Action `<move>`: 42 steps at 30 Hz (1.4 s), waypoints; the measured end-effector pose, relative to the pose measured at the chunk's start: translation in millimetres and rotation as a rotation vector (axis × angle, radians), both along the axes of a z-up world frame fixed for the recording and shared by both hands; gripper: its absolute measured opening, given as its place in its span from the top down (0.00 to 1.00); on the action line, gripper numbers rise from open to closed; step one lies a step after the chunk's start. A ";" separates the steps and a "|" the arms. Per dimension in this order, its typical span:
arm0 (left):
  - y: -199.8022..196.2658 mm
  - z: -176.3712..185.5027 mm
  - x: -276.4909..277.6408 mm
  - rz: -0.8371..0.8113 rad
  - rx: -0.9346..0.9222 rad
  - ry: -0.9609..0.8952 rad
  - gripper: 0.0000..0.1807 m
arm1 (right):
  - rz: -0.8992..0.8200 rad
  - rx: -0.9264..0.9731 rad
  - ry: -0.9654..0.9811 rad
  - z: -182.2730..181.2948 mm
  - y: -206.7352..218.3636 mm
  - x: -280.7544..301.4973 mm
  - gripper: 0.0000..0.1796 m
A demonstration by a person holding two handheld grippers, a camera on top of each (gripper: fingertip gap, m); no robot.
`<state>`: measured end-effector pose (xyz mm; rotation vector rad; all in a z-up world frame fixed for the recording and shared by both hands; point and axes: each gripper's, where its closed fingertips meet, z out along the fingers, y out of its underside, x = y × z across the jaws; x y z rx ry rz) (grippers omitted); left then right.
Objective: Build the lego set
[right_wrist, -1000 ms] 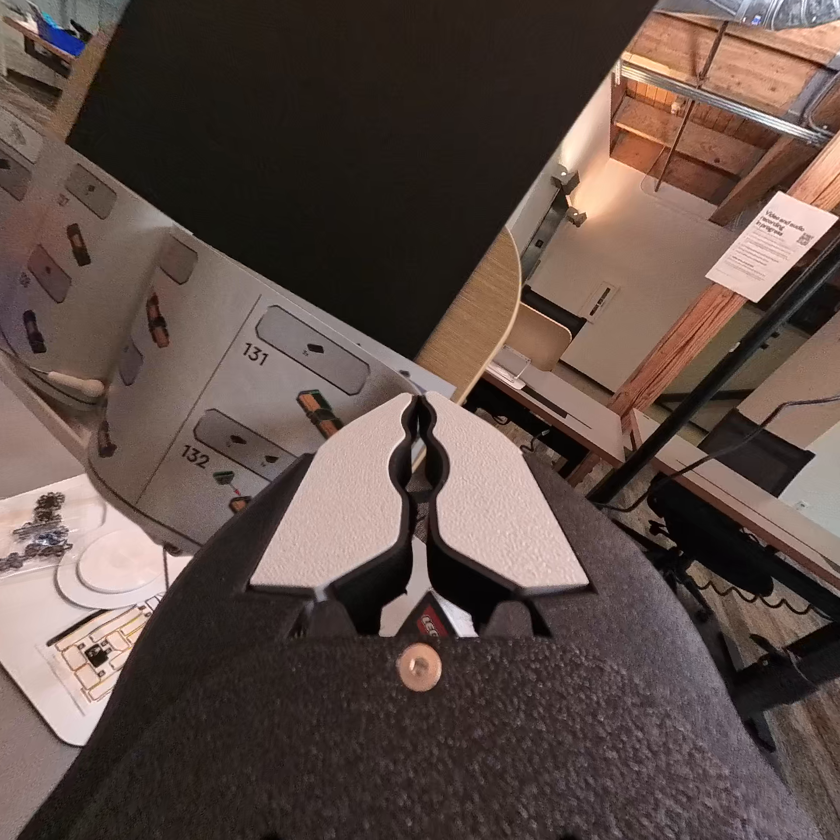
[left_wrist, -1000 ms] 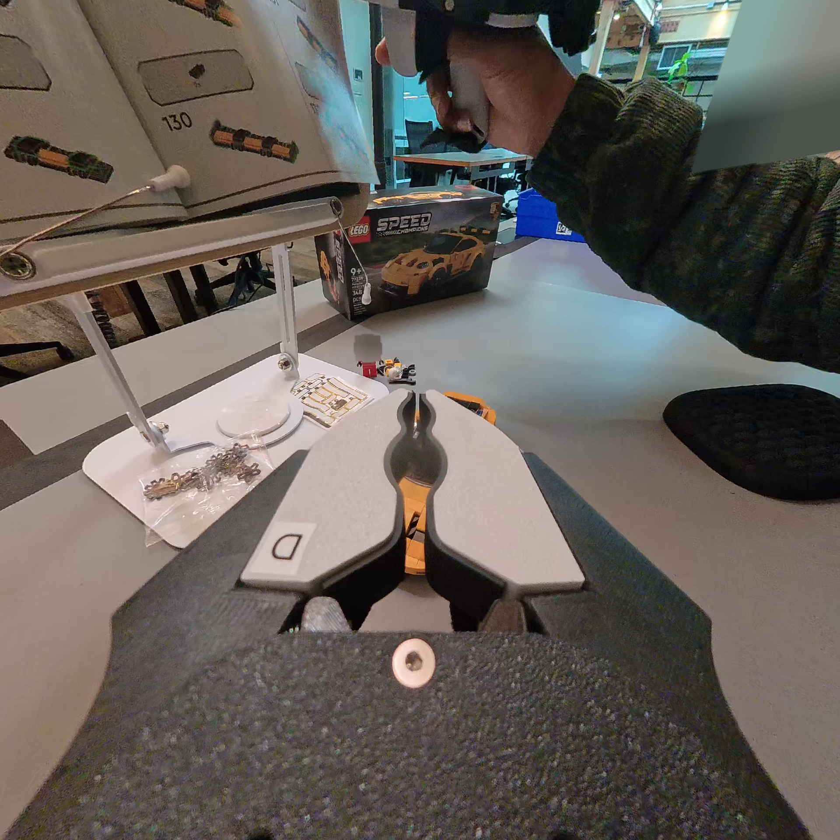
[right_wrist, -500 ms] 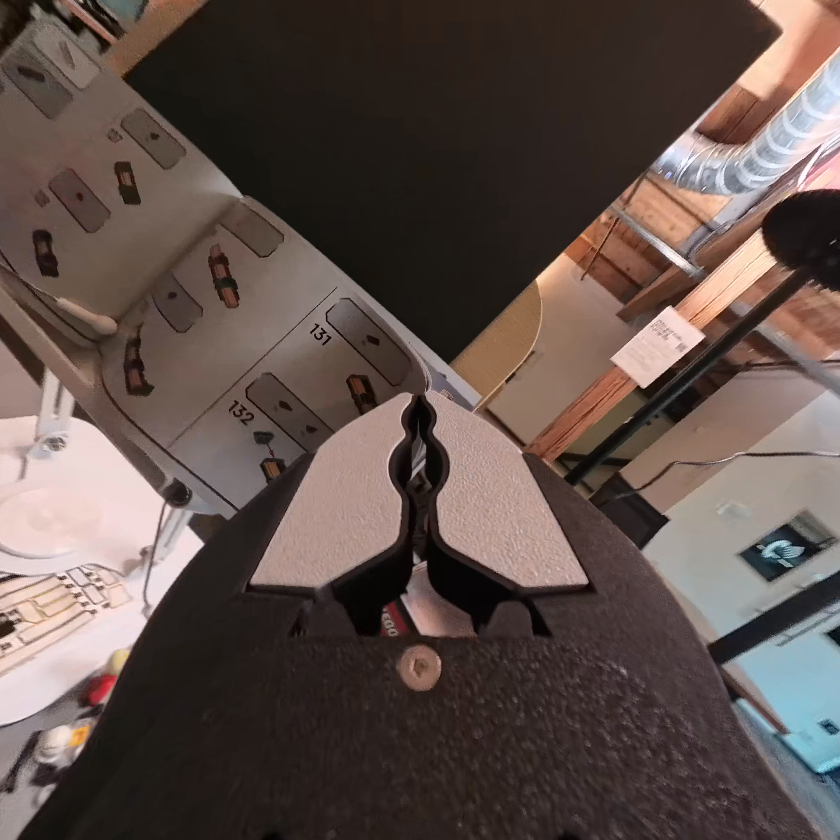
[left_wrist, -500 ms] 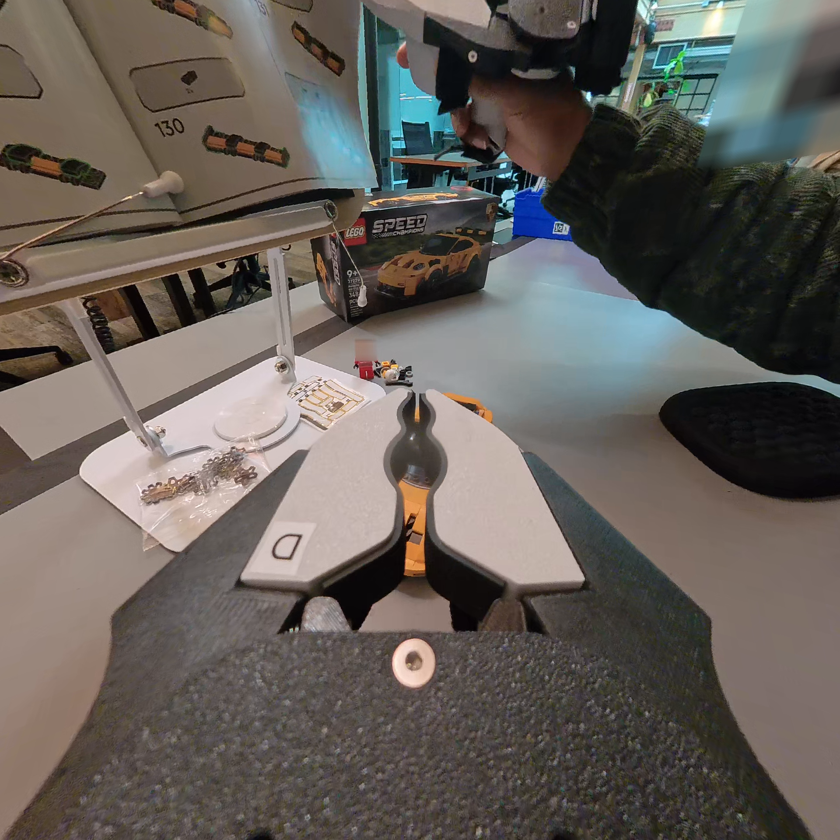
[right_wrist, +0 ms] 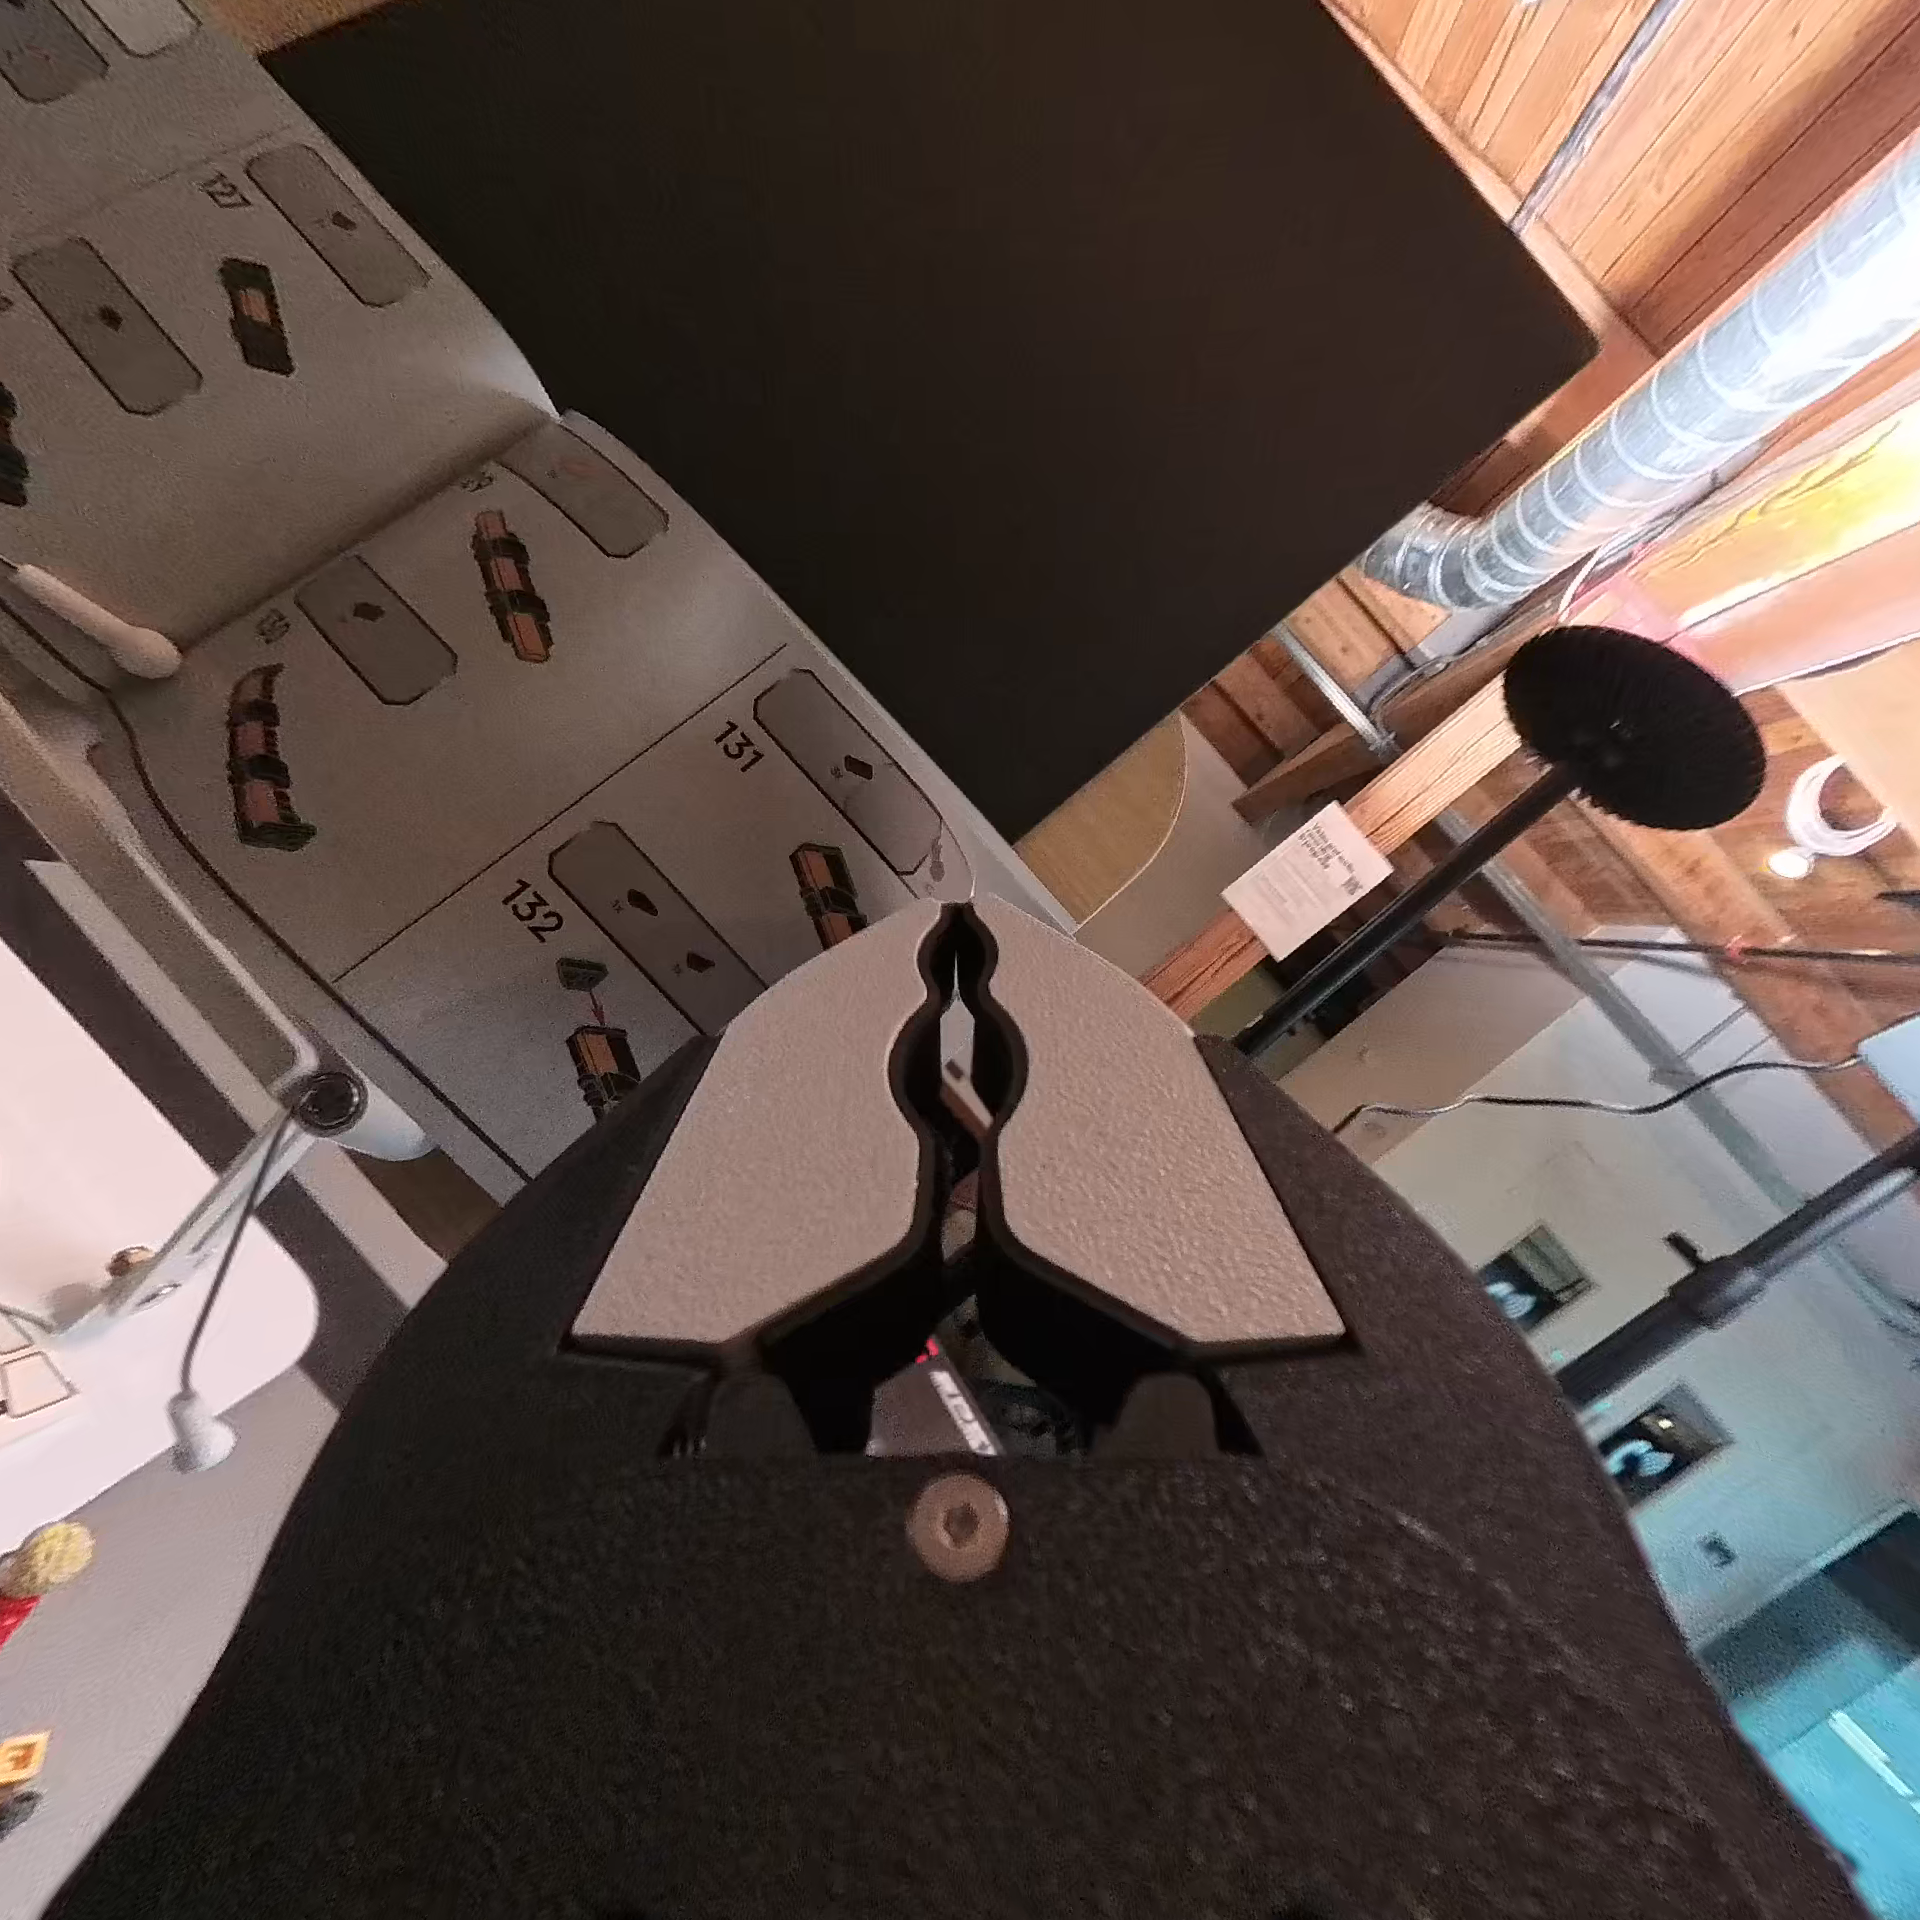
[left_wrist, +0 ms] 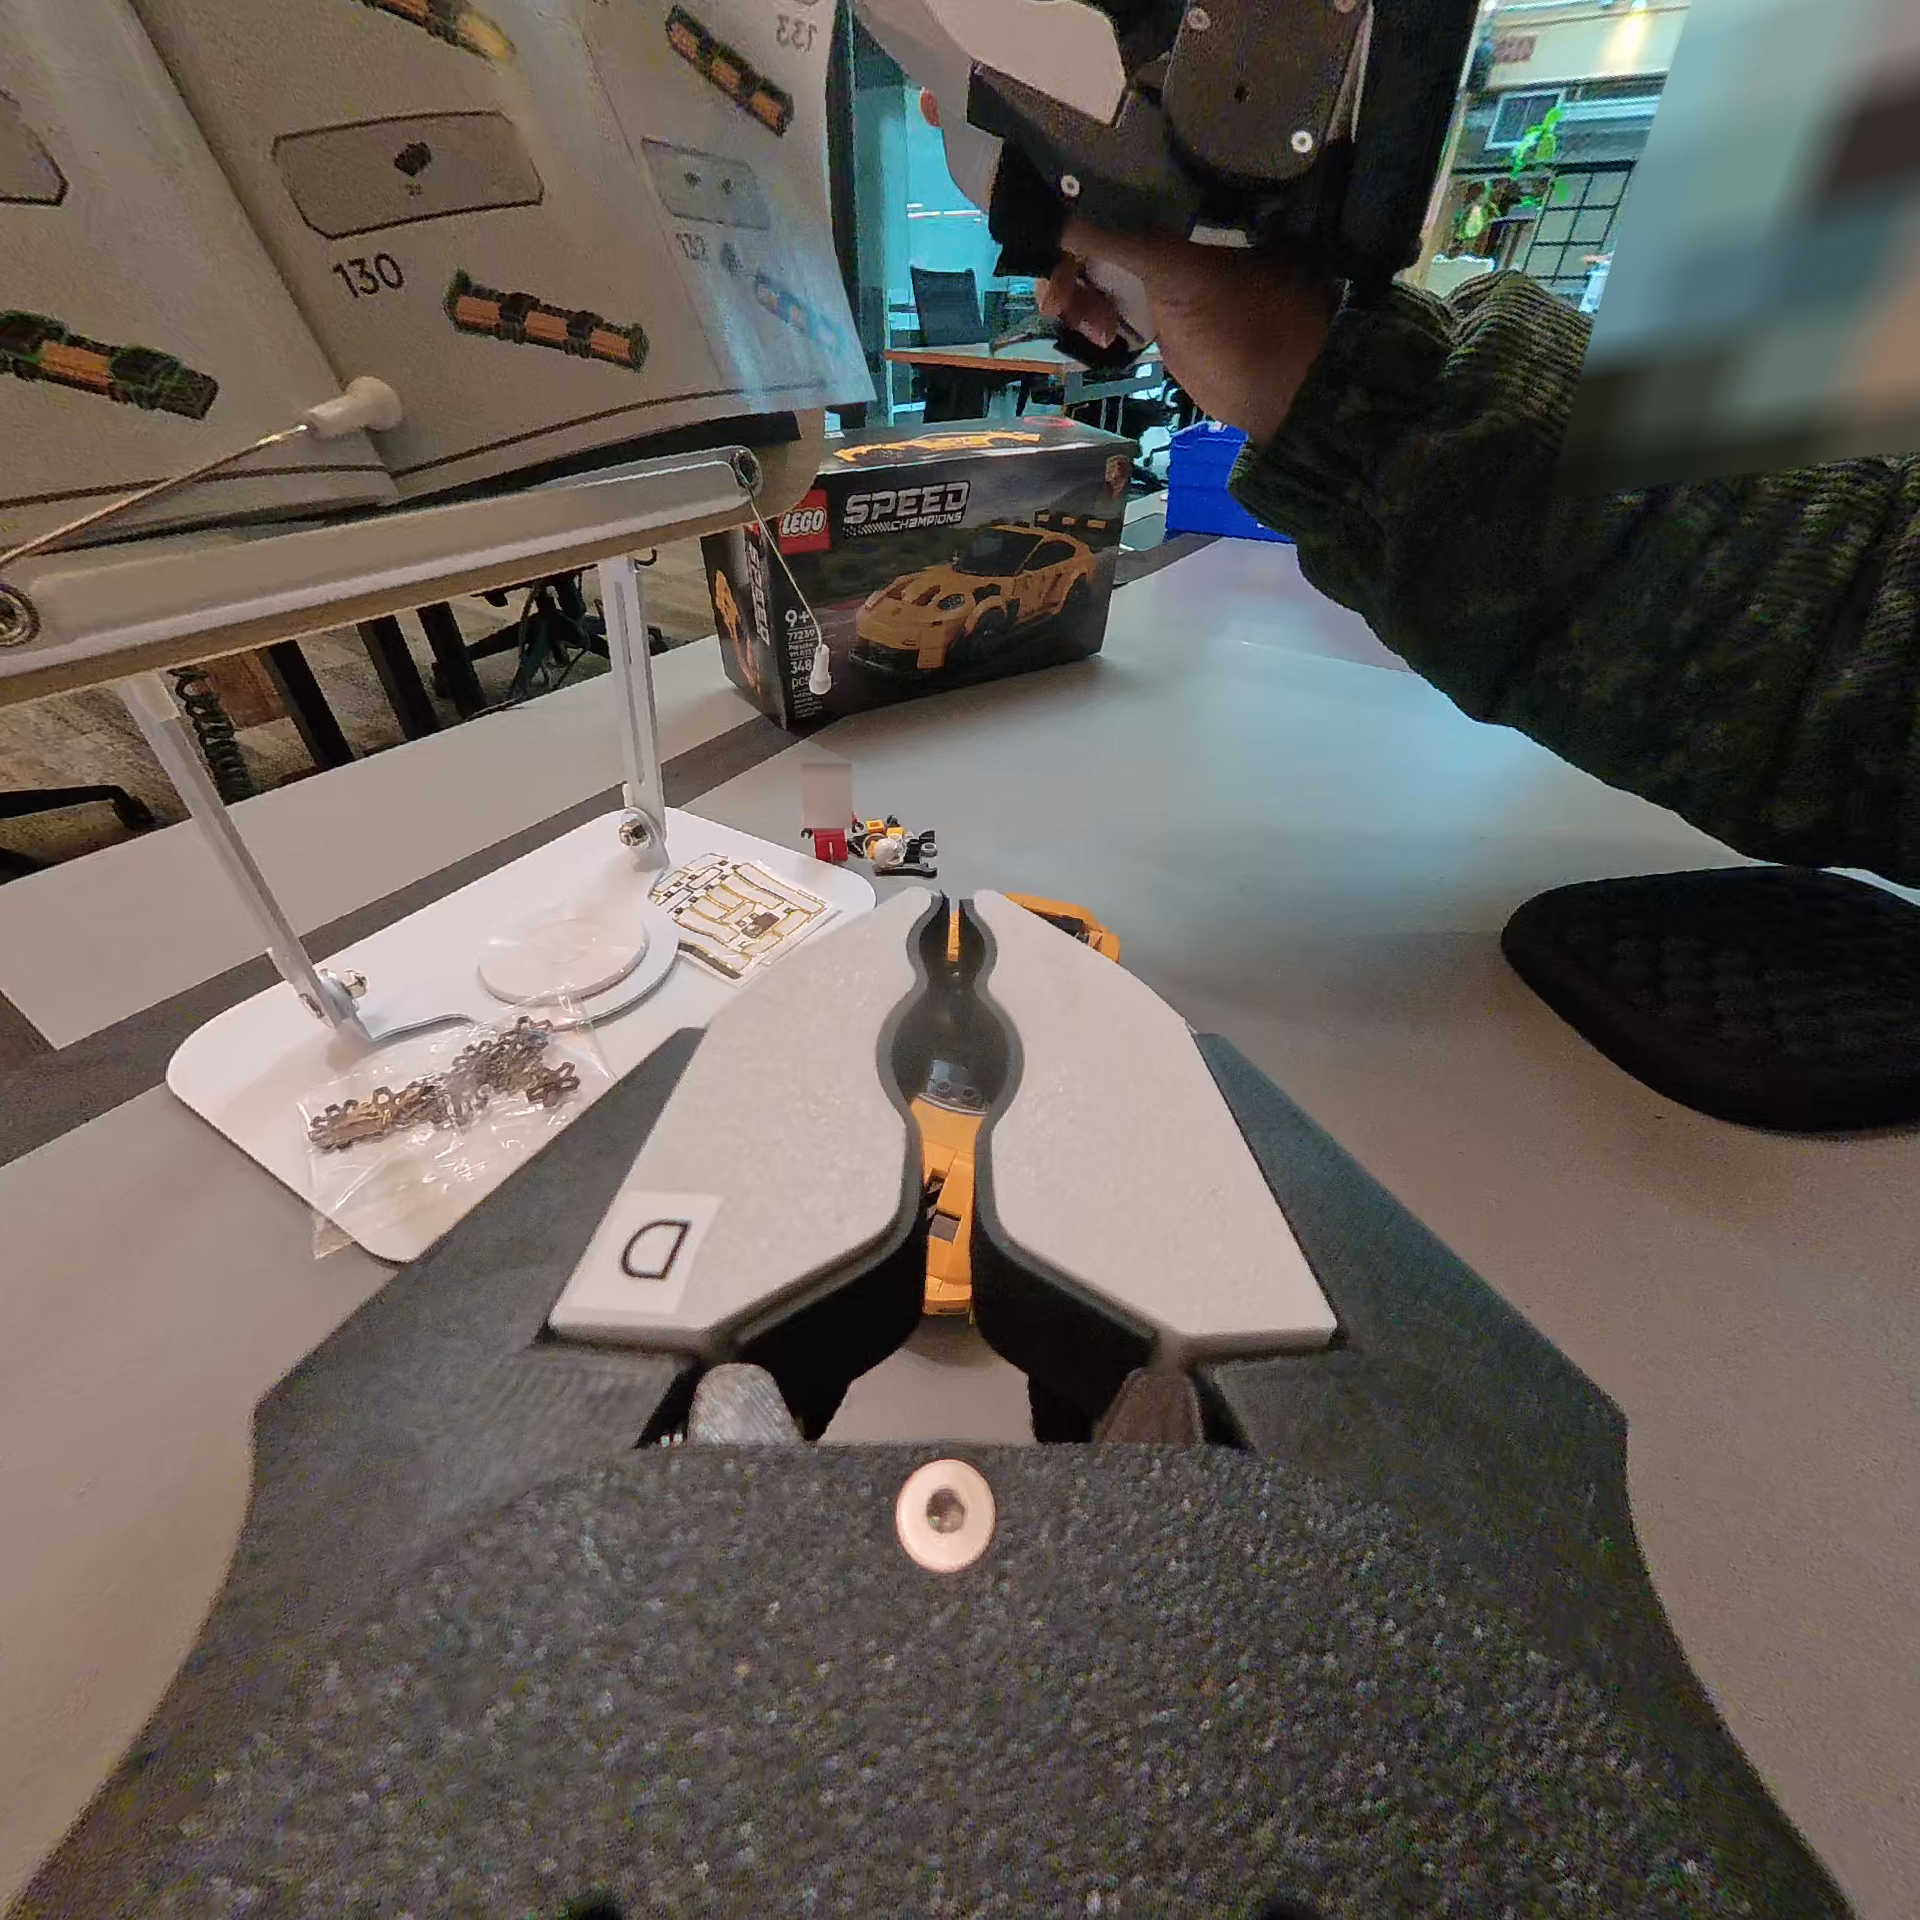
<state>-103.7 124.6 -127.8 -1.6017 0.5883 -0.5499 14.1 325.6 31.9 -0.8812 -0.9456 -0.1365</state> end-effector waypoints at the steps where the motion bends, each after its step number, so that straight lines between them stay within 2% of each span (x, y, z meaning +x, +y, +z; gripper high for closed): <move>1: -0.1 -0.3 0.1 0.000 -0.001 0.001 0.99 | 0.000 0.020 -0.008 0.0 -2.7 -0.9 1.00; 7: 1.0 1.9 -0.5 0.007 -0.002 -0.015 0.99 | 0.034 0.064 -0.076 -9.5 -20.9 -9.6 1.00; 10: 6.5 14.0 -0.5 0.007 -0.011 -0.068 0.98 | 0.036 0.113 -0.133 -13.3 -32.3 -15.1 1.00; 15: 25.0 68.7 11.3 -0.060 -0.043 -0.226 0.94 | 0.059 0.141 -0.178 -17.7 -46.8 -23.3 1.00; 20: 72.3 135.7 35.5 -0.145 -0.168 -0.473 0.85 | 0.066 0.189 -0.237 -24.6 -60.6 -35.2 1.00; 24: 118.2 148.9 63.1 -0.178 -0.263 -0.483 0.82 | 0.059 0.239 -0.288 -29.4 -70.5 -45.1 1.00; 26: 133.4 148.4 76.0 -0.195 -0.295 -0.457 0.83 | 0.059 0.255 -0.316 -31.8 -74.8 -49.7 1.00; 28: 134.2 150.1 90.8 -0.273 -0.320 -0.437 0.95 | 0.060 0.257 -0.341 -35.0 -77.9 -53.4 1.00; 29: 133.9 149.7 94.8 -0.292 -0.322 -0.416 1.00 | 0.064 0.247 -0.350 -37.1 -79.9 -54.4 1.00; 32: 135.5 148.5 93.9 -0.263 -0.286 -0.349 1.00 | 0.102 0.196 -0.319 -35.9 -98.7 -49.3 1.00; 35: 129.6 152.2 88.3 -0.265 -0.274 -0.347 1.00 | 0.158 0.033 -0.216 -28.8 -116.3 -29.3 0.82; 39: 119.0 155.6 85.4 -0.285 -0.272 -0.333 1.00 | 0.059 -0.091 -0.179 -28.2 -83.2 10.1 0.77; 42: 112.3 159.9 85.8 -0.292 -0.261 -0.319 1.00 | 0.091 -0.268 -0.172 -43.9 -62.6 12.1 0.71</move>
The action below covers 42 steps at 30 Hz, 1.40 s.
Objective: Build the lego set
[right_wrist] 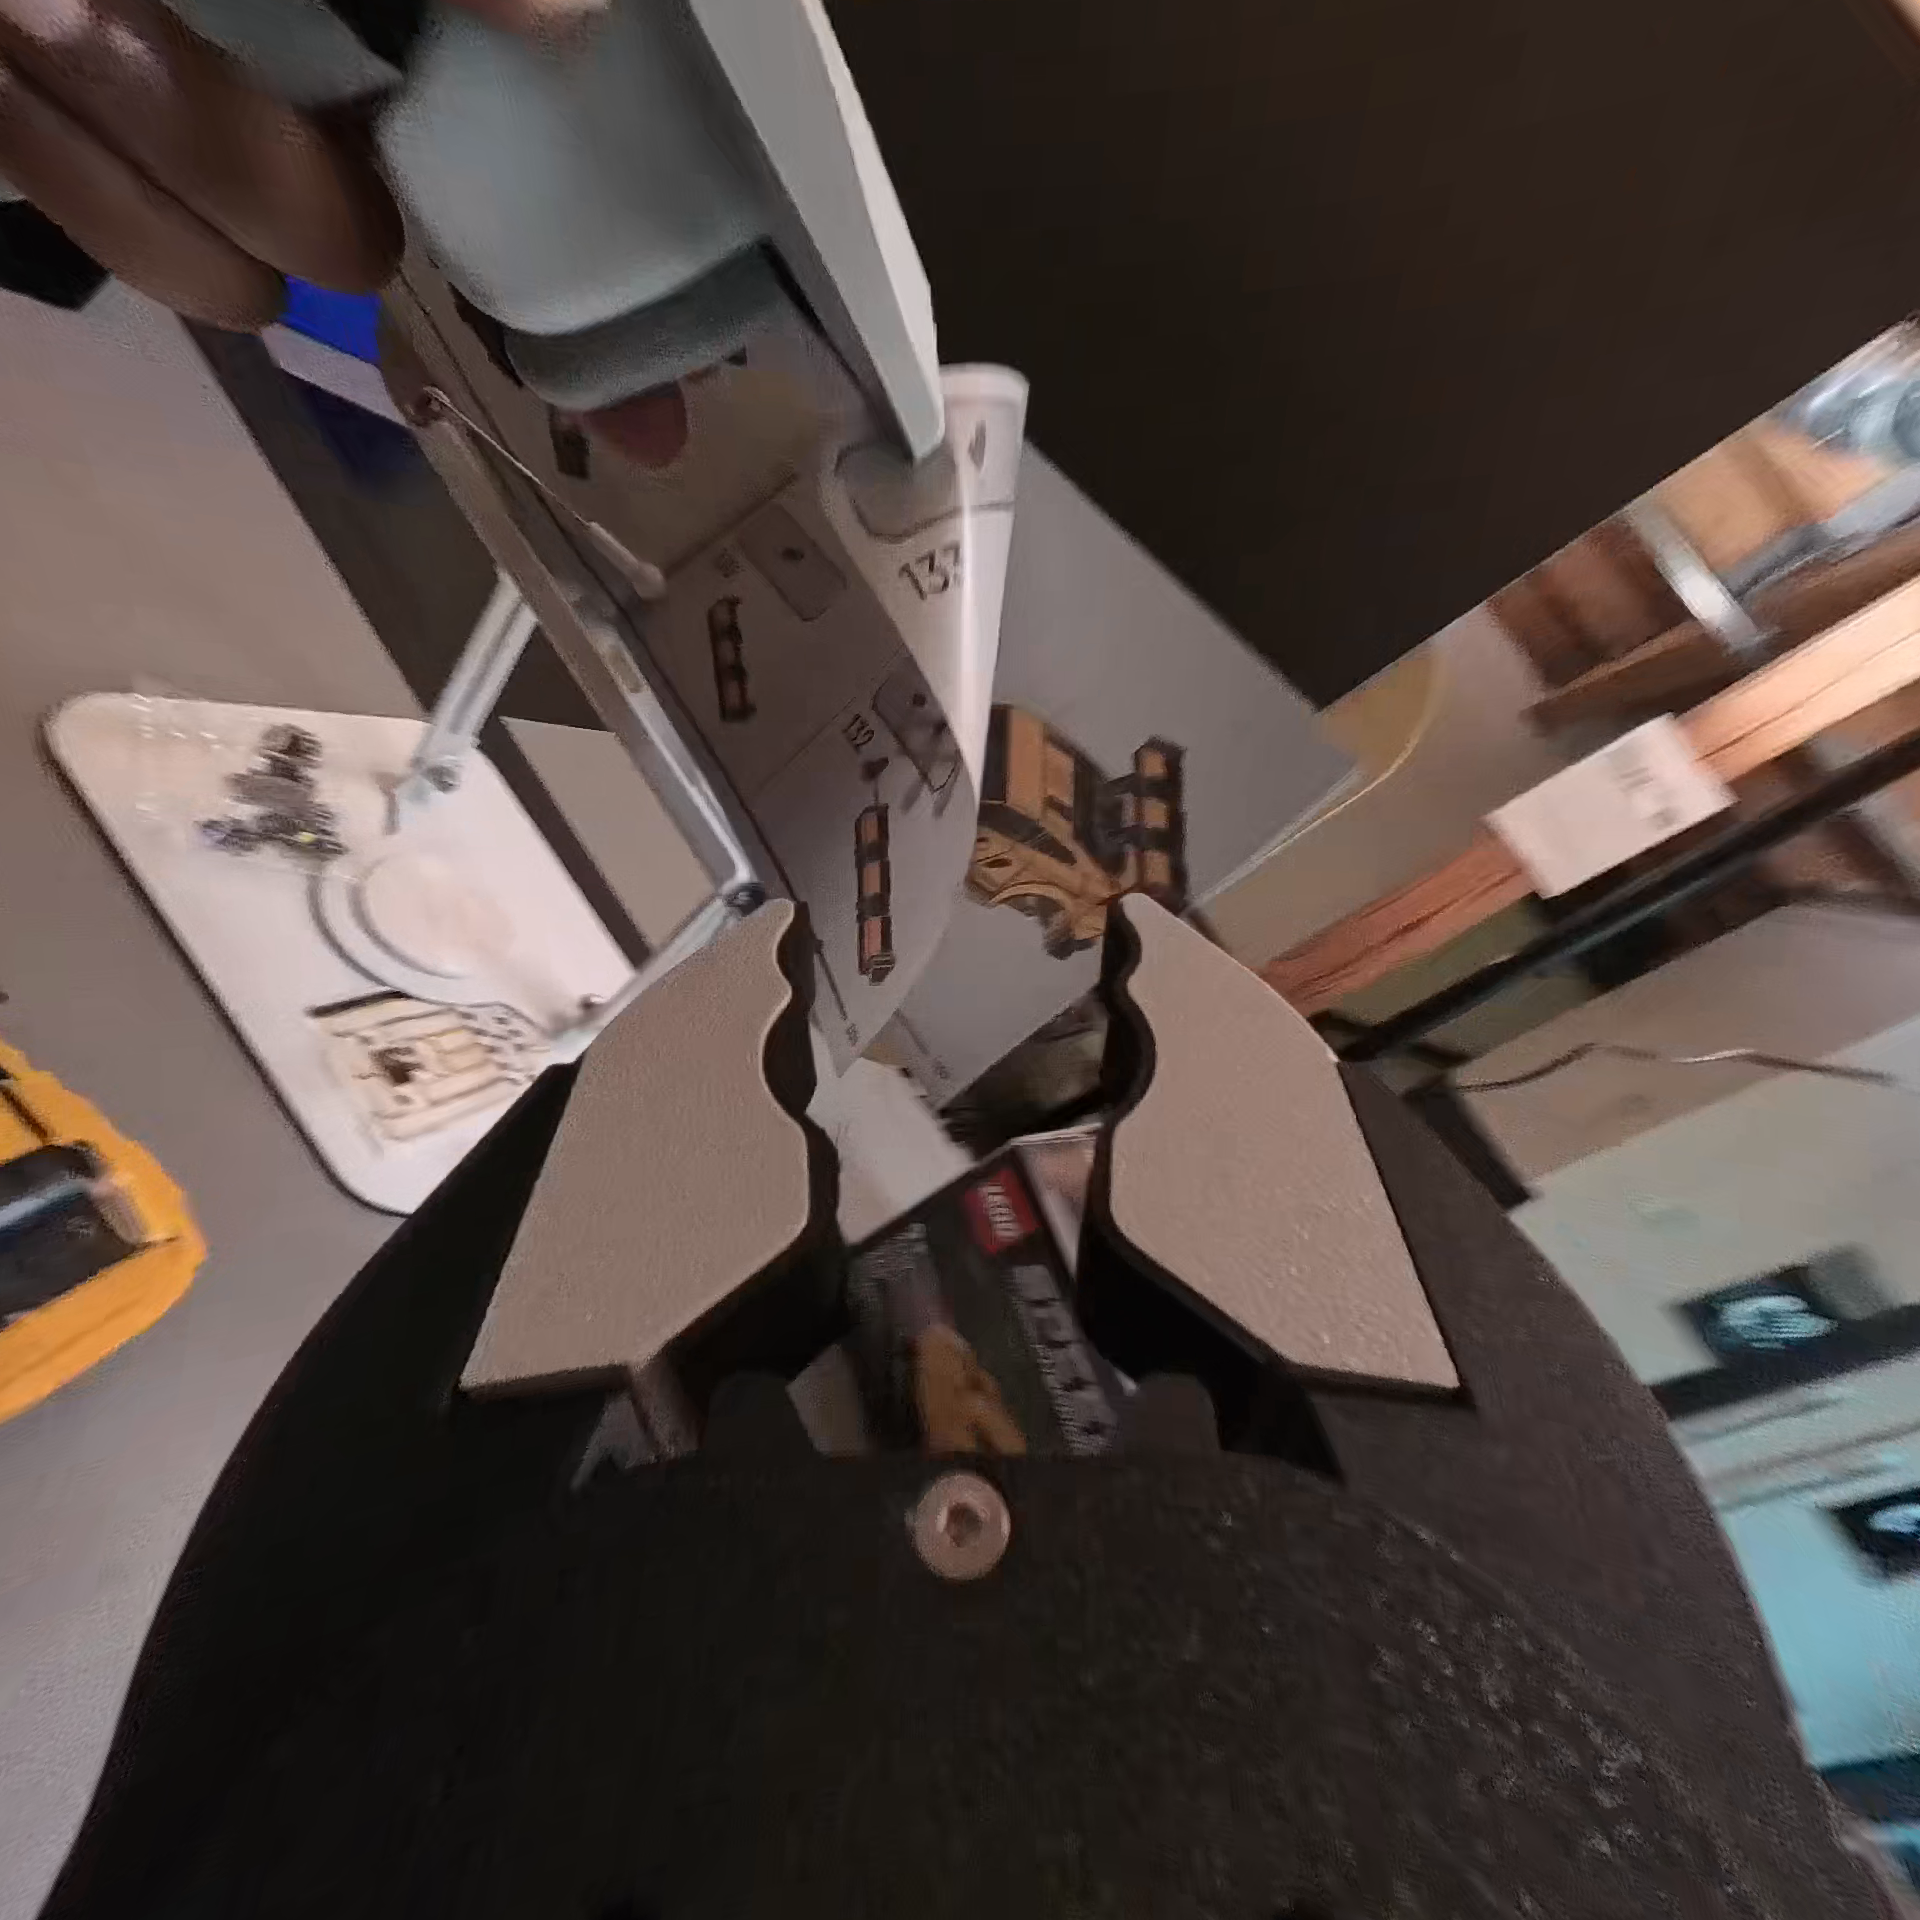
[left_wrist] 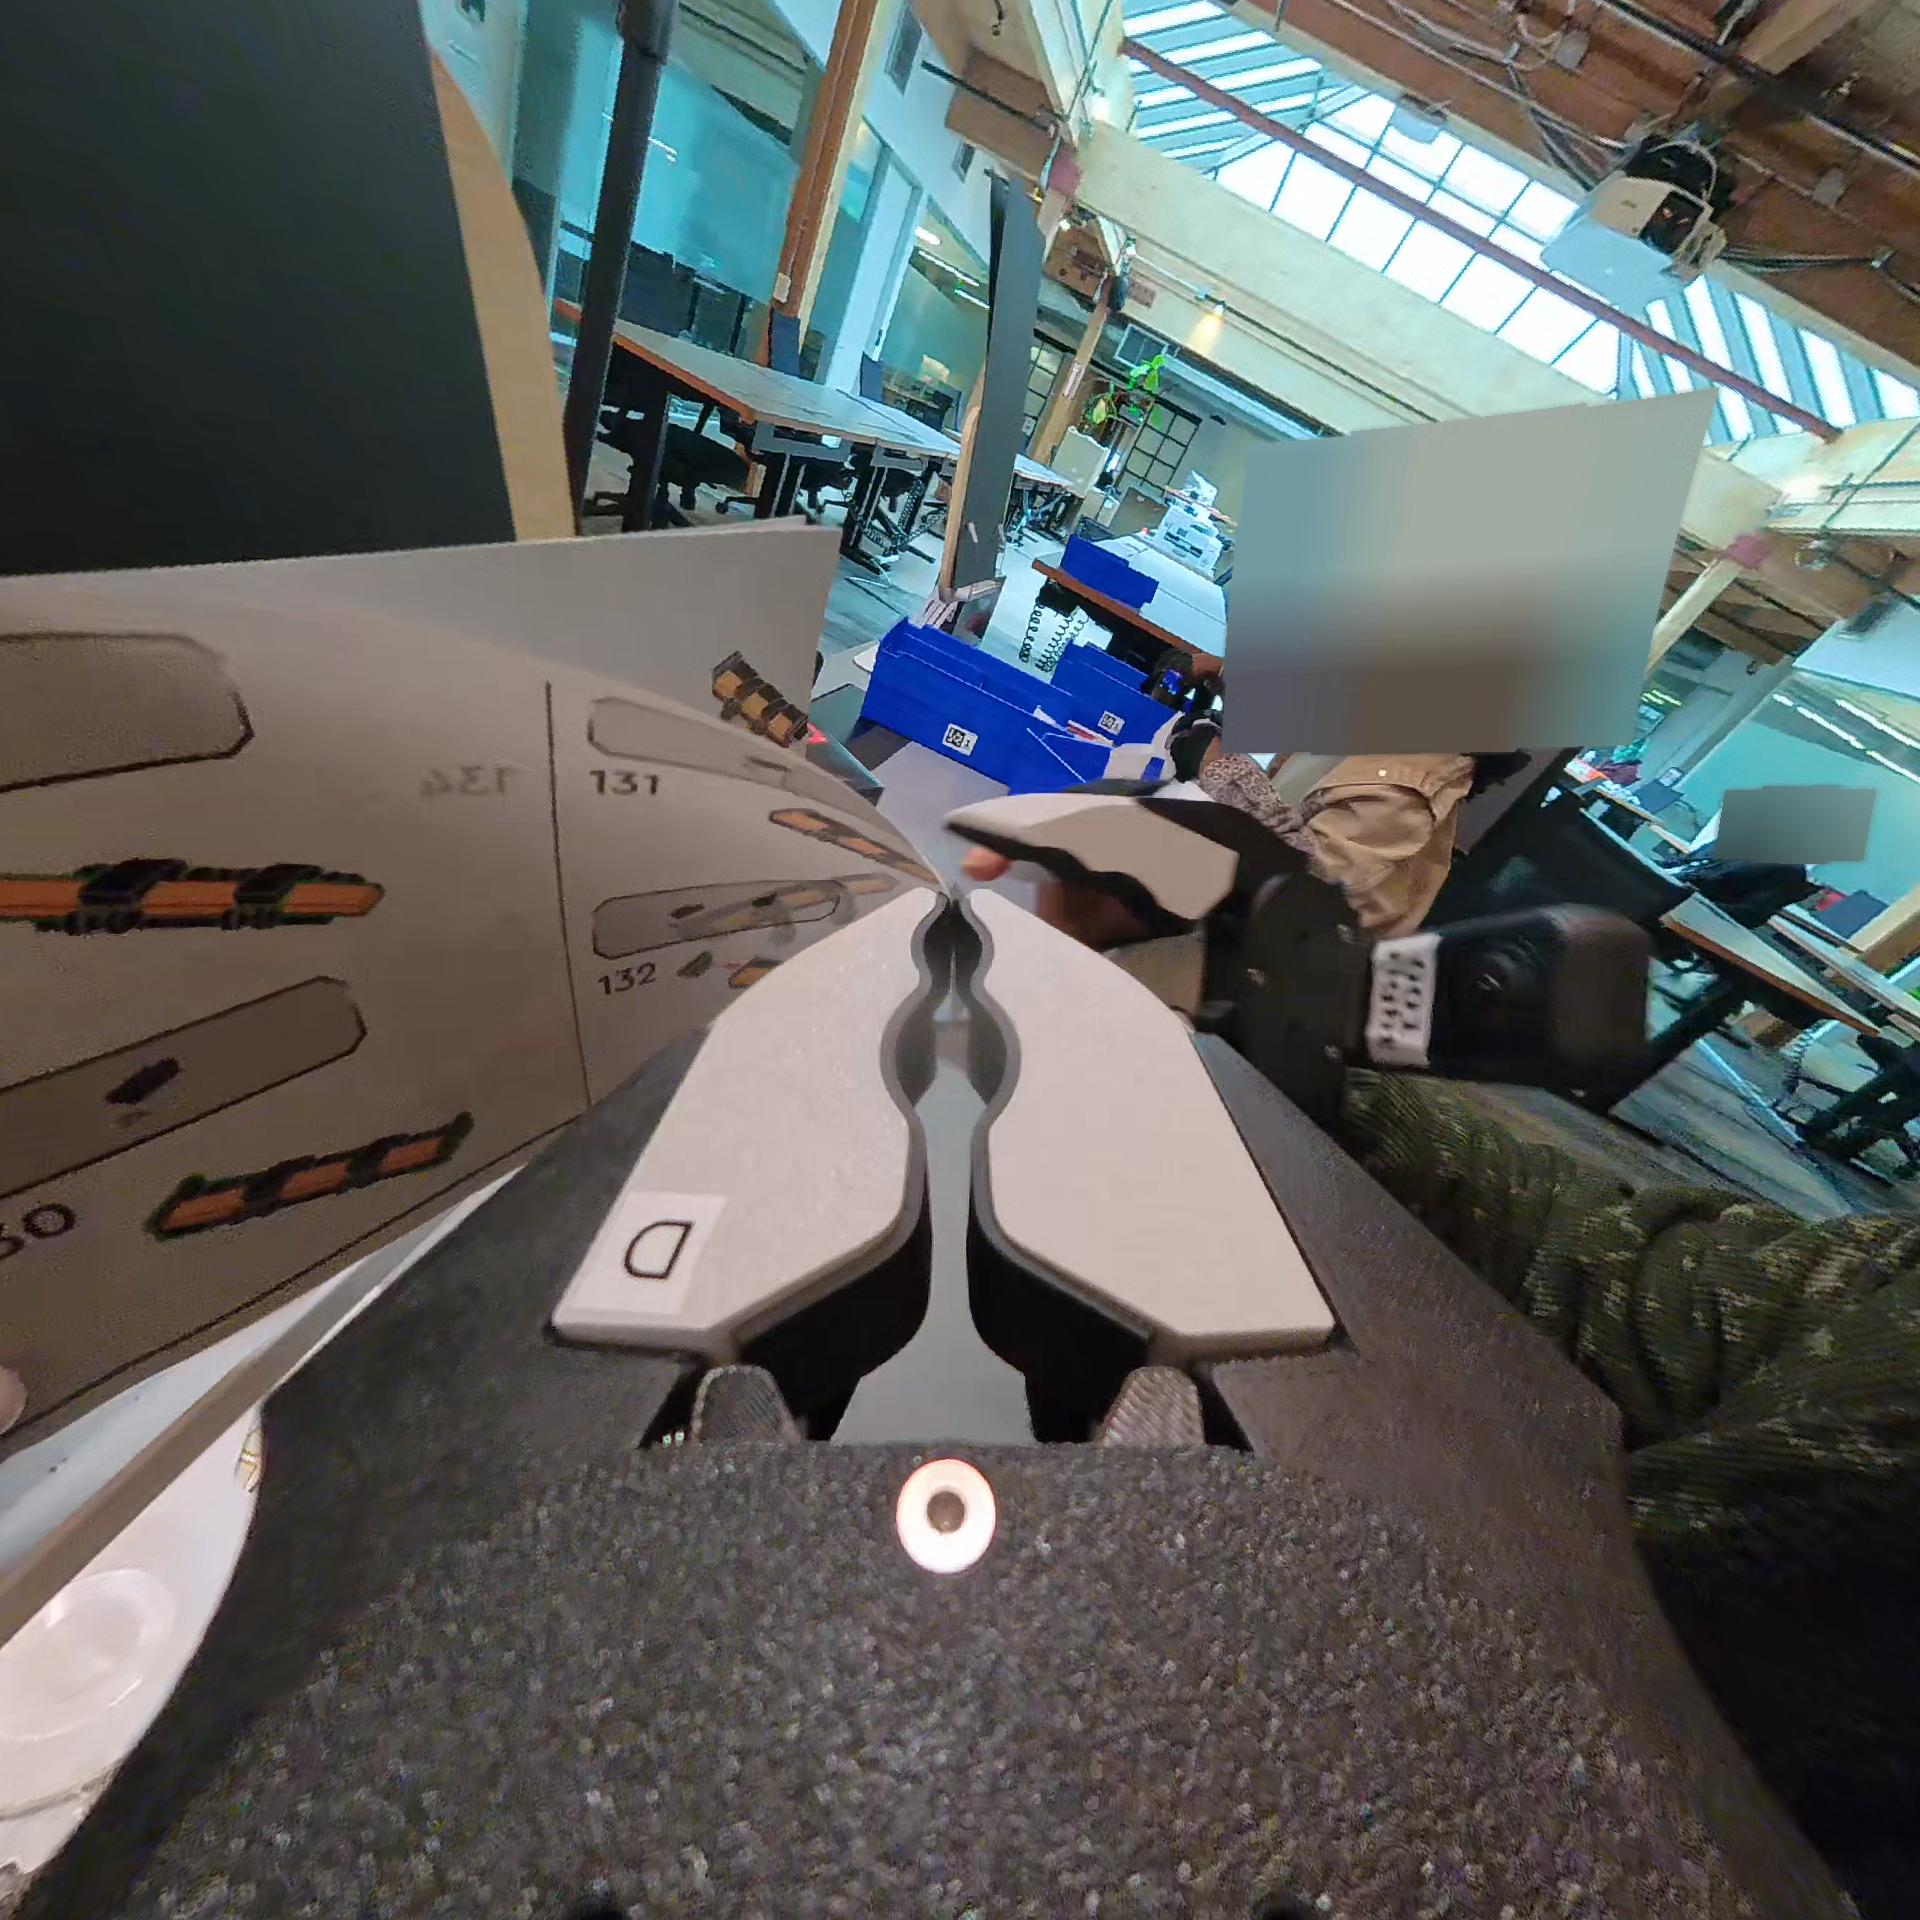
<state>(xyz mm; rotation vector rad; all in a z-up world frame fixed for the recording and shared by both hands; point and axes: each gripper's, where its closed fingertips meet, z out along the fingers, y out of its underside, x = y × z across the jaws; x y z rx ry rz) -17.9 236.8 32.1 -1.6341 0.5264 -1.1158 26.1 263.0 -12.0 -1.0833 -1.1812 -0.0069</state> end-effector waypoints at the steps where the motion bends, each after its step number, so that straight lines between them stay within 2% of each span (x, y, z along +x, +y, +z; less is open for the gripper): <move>1: -2.0 3.1 0.4 -0.004 0.007 -0.001 1.00 | 0.022 -0.057 0.011 -4.0 2.5 -4.9 0.73; 3: -4.0 15.6 -4.7 0.013 0.051 -0.002 1.00 | 0.060 -0.124 0.056 -3.8 3.4 -15.6 1.00; 5: -4.6 31.0 -25.6 0.089 0.144 0.042 0.89 | 0.079 -0.243 0.111 -1.4 3.9 -21.7 1.00; 6: -3.4 34.4 -43.3 0.155 0.198 0.111 0.87 | 0.099 -0.308 0.136 -1.1 2.8 -23.5 1.00; 8: 0.2 28.6 -82.5 0.287 0.282 0.309 0.91 | 0.139 -0.406 0.163 -2.6 0.3 -26.2 1.00; 11: 9.5 -26.8 -124.2 0.353 0.191 0.662 0.88 | 0.216 -0.472 0.183 0.0 -9.3 -38.1 1.00; 14: 20.9 -81.1 -140.2 0.369 0.146 0.877 0.88 | 0.276 -0.455 0.160 7.9 -22.1 -58.3 1.00; 18: 41.3 -112.1 -154.2 0.425 0.268 1.170 0.90 | 0.351 -0.412 0.097 16.7 -40.7 -87.4 1.00; 21: 47.9 -115.0 -151.6 0.425 0.299 1.191 0.98 | 0.401 -0.391 0.050 22.9 -48.9 -105.7 1.00; 24: 48.8 -112.5 -151.9 0.453 0.303 1.124 0.98 | 0.460 -0.386 -0.005 27.2 -54.4 -127.5 1.00; 26: 48.4 -104.5 -154.4 0.514 0.306 0.946 0.98 | 0.512 -0.393 -0.039 27.6 -59.4 -145.8 1.00; 30: 43.3 -78.8 -183.2 0.629 0.219 0.385 1.00 | 0.596 -0.341 -0.141 18.8 -63.8 -183.8 1.00; 33: 39.6 -78.0 -201.6 0.632 0.176 0.159 1.00 | 0.618 -0.317 -0.225 8.1 -58.1 -205.7 1.00; 35: 41.3 -78.3 -202.1 0.599 0.162 0.131 1.00 | 0.649 -0.378 -0.240 3.8 -59.7 -211.2 1.00; 42: 51.2 -79.1 -187.4 0.514 0.206 0.401 1.00 | 0.633 -0.423 -0.188 -9.2 -64.0 -194.1 1.00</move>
